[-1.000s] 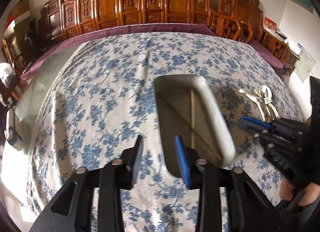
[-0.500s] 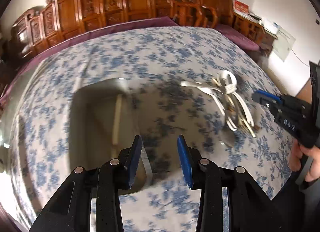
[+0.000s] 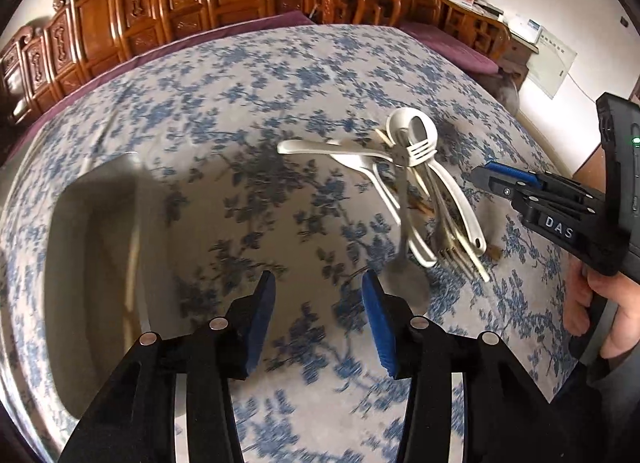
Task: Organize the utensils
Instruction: 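Move the right tool back to the utensil pile, then grasp a white plastic spoon with the right tool while the left grasps a metal spoon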
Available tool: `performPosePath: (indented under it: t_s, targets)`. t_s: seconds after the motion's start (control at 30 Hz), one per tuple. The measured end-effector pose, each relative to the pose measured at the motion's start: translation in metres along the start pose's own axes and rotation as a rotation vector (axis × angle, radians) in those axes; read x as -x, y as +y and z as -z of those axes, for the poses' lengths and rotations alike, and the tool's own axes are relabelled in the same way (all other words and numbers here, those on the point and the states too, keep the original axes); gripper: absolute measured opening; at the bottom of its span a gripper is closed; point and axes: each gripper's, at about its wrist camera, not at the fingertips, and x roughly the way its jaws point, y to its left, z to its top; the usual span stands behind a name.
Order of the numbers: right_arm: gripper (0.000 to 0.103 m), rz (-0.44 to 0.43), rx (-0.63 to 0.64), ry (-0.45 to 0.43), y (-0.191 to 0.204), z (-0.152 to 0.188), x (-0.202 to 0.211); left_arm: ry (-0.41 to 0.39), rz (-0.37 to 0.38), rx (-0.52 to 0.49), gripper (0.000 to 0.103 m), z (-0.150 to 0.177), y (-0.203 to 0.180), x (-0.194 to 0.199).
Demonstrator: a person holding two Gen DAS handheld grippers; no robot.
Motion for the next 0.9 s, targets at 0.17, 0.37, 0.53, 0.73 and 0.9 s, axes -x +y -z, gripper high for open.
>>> performPosePath:
  t_s: [0.17, 0.37, 0.53, 0.73, 0.9]
  targets:
    - [0.029, -0.002, -0.006, 0.008, -0.005, 0.000, 0.000, 0.016, 0.034, -0.007, 0.043, -0.006, -0.017, -0.020]
    - [0.029, -0.002, -0.021, 0.013, -0.007, 0.000, 0.001, 0.044, 0.076, -0.007, 0.043, -0.011, -0.031, -0.041]
    - [0.029, -0.008, -0.017, 0.015, -0.004, 0.000, 0.000, 0.066, 0.120, 0.012, 0.037, -0.013, -0.032, -0.053]
    - [0.029, -0.012, -0.023, 0.010, -0.005, -0.002, 0.001, 0.057, 0.111, -0.001, 0.026, -0.020, -0.037, -0.059]
    - [0.029, -0.021, -0.020, 0.018, -0.004, -0.002, 0.000, 0.057, 0.170, 0.009, 0.005, -0.021, -0.036, -0.058]
